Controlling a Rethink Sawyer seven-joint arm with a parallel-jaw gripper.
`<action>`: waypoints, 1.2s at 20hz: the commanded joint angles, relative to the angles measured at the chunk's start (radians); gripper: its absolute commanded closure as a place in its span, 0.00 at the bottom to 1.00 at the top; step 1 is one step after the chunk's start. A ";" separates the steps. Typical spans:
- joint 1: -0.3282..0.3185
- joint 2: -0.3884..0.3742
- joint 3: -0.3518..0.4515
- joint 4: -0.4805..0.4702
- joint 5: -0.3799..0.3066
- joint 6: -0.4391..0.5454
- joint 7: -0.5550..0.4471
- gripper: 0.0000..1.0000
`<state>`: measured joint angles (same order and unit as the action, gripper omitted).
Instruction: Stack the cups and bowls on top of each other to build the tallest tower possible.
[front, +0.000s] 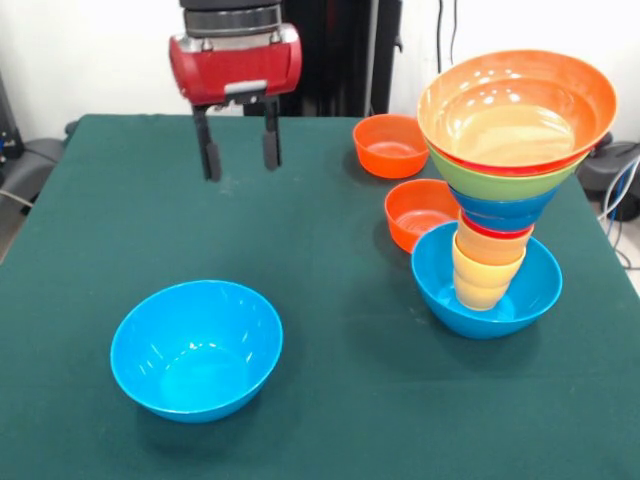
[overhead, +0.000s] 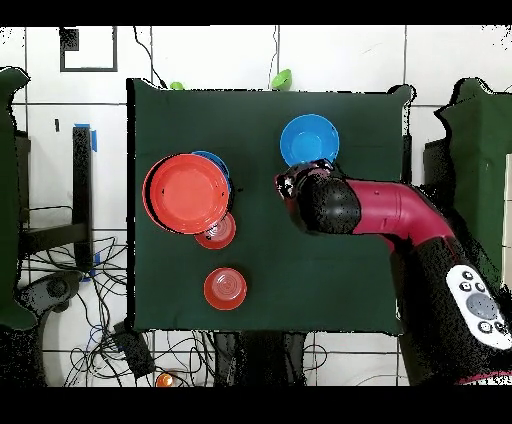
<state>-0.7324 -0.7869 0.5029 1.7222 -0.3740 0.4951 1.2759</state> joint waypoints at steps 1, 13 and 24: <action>0.055 0.109 0.021 -0.226 -0.064 0.162 -0.091 0.00; 0.071 0.173 0.039 -0.299 -0.066 0.146 -0.103 0.00; 0.075 0.265 0.025 -0.308 -0.099 0.140 -0.128 0.00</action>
<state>-0.6875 -0.6120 0.5054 1.4374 -0.3823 0.5510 1.2759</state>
